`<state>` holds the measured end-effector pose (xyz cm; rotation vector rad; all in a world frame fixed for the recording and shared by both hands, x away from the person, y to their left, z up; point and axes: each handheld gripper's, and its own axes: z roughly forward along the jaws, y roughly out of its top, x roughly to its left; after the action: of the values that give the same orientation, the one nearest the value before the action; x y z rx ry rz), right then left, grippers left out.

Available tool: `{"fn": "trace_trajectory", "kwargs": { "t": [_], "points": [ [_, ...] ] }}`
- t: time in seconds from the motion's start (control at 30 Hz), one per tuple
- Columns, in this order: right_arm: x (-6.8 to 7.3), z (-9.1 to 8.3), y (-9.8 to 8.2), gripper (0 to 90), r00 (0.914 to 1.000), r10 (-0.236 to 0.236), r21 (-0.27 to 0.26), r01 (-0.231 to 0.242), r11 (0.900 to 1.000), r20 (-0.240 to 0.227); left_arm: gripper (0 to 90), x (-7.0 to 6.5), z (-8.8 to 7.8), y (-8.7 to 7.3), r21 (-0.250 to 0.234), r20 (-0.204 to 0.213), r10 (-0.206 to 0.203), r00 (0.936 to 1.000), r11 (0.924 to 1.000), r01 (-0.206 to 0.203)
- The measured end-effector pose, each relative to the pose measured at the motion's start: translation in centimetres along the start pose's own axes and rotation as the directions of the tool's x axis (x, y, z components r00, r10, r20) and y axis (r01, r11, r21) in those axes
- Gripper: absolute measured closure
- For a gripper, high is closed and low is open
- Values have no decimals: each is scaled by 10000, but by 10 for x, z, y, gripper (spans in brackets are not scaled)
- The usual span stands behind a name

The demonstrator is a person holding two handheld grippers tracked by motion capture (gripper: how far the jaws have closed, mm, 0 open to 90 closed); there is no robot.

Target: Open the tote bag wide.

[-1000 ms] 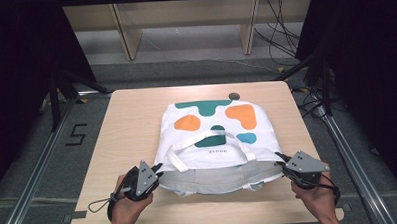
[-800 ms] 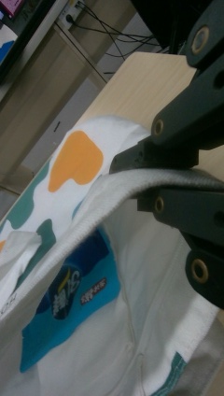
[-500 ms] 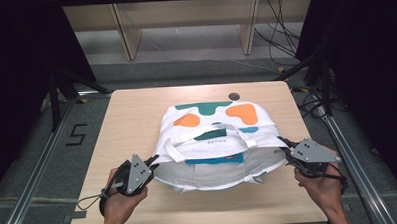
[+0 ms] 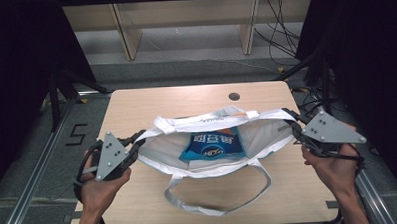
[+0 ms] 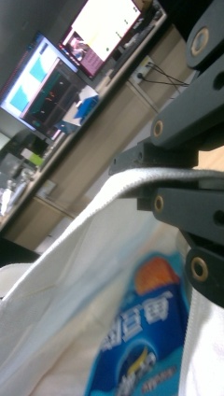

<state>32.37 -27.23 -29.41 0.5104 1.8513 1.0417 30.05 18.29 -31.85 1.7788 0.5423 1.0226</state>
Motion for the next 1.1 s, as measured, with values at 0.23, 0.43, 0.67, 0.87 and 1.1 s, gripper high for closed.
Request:
{"fn": "trace_trajectory", "kwargs": {
  "t": [0.23, 0.43, 0.67, 0.87, 1.1],
  "points": [
    [-20, -17, 30, 883, 9997, 87, -280, -94, 9996, -238, 866, 14, -11, 37, -819, -83, 68, 9999, 9966, -75],
    [-31, 2, 20, 883, 9982, 531, -38, -533, 9986, -291, 863, 23, 10, 31, -714, 309, -641, 9975, 9952, 662],
    [-29, 31, -3, 882, 9985, 540, 733, -531, 9959, -95, 858, 28, 45, 3, 35, 733, -1572, 9848, 9875, 1574],
    [-21, 46, -27, 880, 9960, 884, 1102, -861, 9902, -157, 847, 18, 58, -26, 806, 880, -1957, 9767, 9787, 1888],
    [-12, 54, -42, 879, 9917, 1281, 1119, -1267, 9856, -59, 844, 20, 74, -40, 1004, 922, -2565, 9621, 9637, 2473]
  ]
}}
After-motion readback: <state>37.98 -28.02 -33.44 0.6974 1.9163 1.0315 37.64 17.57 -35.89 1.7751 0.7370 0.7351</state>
